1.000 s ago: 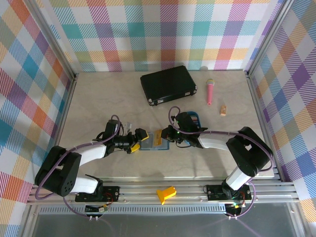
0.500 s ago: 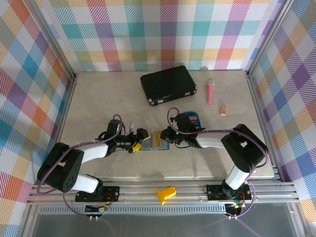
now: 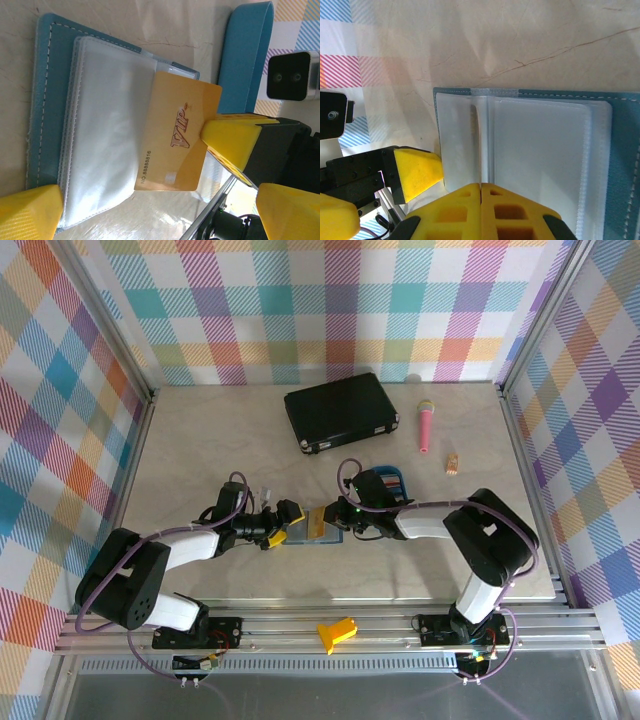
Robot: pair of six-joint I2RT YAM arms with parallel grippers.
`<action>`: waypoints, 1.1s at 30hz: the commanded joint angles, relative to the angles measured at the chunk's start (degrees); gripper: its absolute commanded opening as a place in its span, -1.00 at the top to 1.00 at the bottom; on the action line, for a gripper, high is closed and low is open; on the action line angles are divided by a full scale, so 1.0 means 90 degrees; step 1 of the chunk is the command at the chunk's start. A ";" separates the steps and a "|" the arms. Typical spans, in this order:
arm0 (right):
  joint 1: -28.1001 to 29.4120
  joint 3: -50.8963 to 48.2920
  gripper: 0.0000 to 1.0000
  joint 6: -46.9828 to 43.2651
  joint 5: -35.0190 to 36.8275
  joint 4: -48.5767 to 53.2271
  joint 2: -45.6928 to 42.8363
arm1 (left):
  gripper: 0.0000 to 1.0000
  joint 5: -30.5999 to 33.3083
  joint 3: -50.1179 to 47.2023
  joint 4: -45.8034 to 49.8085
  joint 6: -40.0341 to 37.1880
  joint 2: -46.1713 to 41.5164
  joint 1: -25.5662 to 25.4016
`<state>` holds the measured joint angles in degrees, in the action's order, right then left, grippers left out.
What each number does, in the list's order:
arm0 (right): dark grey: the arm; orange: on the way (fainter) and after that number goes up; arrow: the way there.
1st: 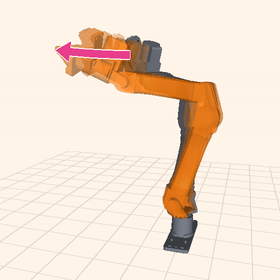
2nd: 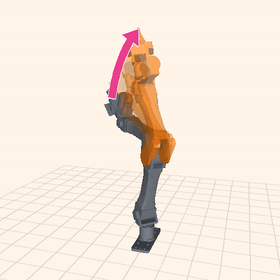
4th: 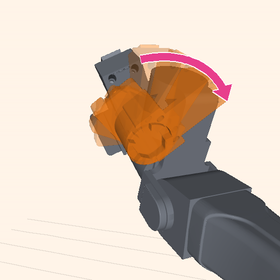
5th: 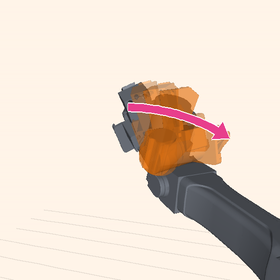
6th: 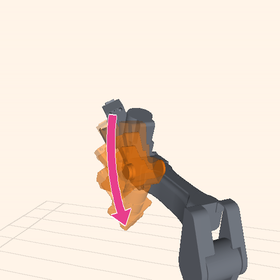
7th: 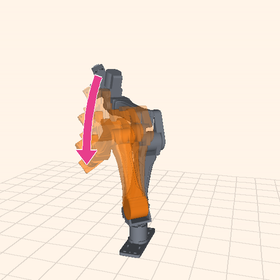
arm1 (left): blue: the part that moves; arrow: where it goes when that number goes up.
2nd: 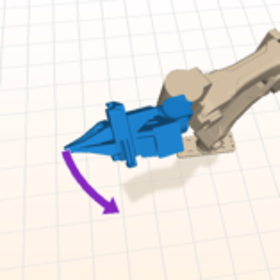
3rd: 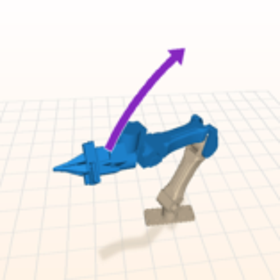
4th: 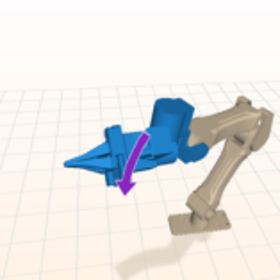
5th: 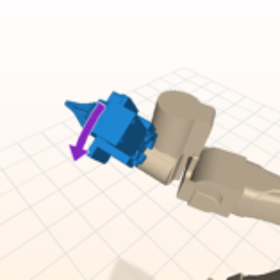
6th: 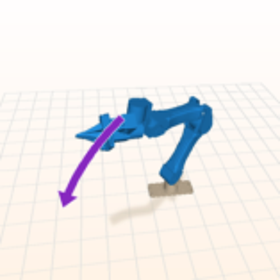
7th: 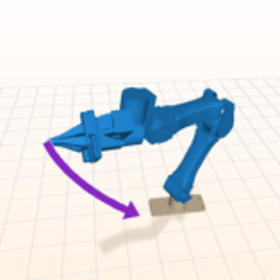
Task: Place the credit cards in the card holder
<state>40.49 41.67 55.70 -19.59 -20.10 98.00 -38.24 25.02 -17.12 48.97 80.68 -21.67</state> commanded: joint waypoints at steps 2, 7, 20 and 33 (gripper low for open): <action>0.0032 -0.0076 1.00 0.0179 -0.0268 -0.0450 0.0227 | -0.97 0.0010 0.0026 0.0033 -0.0061 0.0040 -0.0102; 0.0033 -0.0086 1.00 0.0237 -0.0284 -0.0589 0.0332 | -0.97 0.0023 0.0060 0.0133 -0.0089 -0.0012 -0.0102; 0.0042 0.0008 1.00 0.0049 -0.0315 -0.0149 0.0440 | -0.98 0.0079 0.0170 0.0360 -0.0181 -0.0066 -0.0112; 0.0150 0.0342 0.92 0.0115 -0.0581 -0.0215 0.0781 | -0.98 0.0050 0.0167 0.0371 -0.0207 -0.0061 -0.0112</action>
<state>40.95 43.46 56.55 -23.99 -23.11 103.63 -37.87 25.74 -15.29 48.12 80.62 -22.00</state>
